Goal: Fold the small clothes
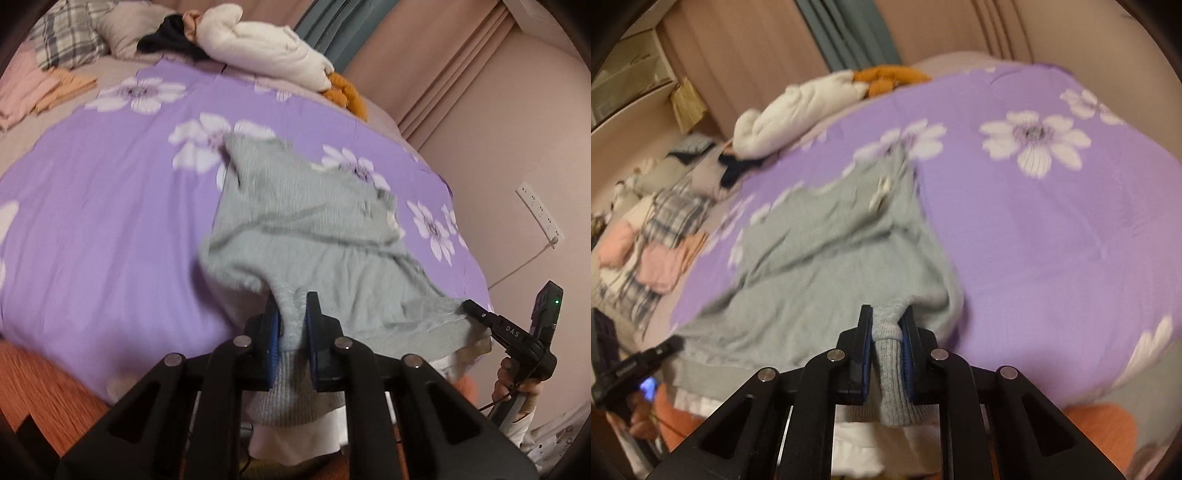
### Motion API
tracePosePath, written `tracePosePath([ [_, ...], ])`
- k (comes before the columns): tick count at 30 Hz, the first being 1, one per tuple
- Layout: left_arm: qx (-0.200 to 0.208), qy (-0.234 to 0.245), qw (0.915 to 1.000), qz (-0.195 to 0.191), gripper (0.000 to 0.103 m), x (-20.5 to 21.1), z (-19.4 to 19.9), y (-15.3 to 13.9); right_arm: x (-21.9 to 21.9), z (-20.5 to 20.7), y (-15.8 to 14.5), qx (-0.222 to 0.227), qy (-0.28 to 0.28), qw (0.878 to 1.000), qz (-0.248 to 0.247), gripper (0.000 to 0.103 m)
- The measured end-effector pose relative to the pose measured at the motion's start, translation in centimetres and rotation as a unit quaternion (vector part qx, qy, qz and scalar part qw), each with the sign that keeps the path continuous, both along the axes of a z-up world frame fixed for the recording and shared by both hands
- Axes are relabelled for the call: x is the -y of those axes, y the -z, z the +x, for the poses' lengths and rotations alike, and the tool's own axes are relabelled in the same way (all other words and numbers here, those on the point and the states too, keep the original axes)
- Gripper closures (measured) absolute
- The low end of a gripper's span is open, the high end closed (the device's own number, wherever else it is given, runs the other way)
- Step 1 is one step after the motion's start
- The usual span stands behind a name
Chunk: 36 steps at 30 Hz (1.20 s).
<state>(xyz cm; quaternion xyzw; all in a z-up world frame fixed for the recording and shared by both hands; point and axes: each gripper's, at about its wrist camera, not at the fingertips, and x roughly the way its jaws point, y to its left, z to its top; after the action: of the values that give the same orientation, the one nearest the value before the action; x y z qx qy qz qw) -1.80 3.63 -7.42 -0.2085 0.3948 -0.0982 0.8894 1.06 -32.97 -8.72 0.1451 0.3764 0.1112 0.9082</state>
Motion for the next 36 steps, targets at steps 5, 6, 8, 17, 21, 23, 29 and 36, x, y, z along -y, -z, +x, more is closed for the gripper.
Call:
tracePosePath([
  [5, -0.012, -0.010, 0.9999, -0.005, 0.091, -0.8, 4.0, 0.5, -0.7, 4.3, 0.1, -0.003, 0.011, 1.000, 0.000, 0.088],
  [6, -0.017, -0.011, 0.9998, -0.002, 0.091, -0.8, 4.9, 0.8, -0.9, 5.2, 0.4, -0.008, 0.012, 1.000, -0.003, 0.088],
  [8, -0.035, -0.016, 0.9992, 0.013, 0.091, -0.8, 6.9, 1.8, -1.1, 6.7, 1.1, -0.023, 0.015, 1.000, -0.007, 0.088],
  [17, -0.123, -0.030, 0.9913, 0.036, 0.090, -1.4, 11.4, 6.2, -1.2, 10.7, 4.9, -0.098, 0.030, 0.994, -0.027, 0.088],
  [21, -0.137, -0.029, 0.9887, 0.053, 0.088, -1.0, 11.9, 6.2, -1.5, 11.1, 4.9, -0.107, 0.024, 0.993, -0.039, 0.088],
  [23, -0.138, -0.021, 0.9885, 0.056, 0.087, -1.0, 11.9, 5.9, -1.3, 11.0, 4.7, -0.110, 0.023, 0.993, -0.034, 0.088],
  [29, -0.127, -0.010, 0.9910, 0.040, 0.049, -1.9, 10.5, 3.4, 0.3, 10.1, 3.6, -0.112, 0.029, 0.993, -0.006, 0.061],
  [36, -0.139, 0.000, 0.9902, 0.013, 0.031, -2.4, 7.8, 2.3, 1.8, 7.0, 2.6, -0.119, 0.042, 0.992, 0.002, 0.049],
])
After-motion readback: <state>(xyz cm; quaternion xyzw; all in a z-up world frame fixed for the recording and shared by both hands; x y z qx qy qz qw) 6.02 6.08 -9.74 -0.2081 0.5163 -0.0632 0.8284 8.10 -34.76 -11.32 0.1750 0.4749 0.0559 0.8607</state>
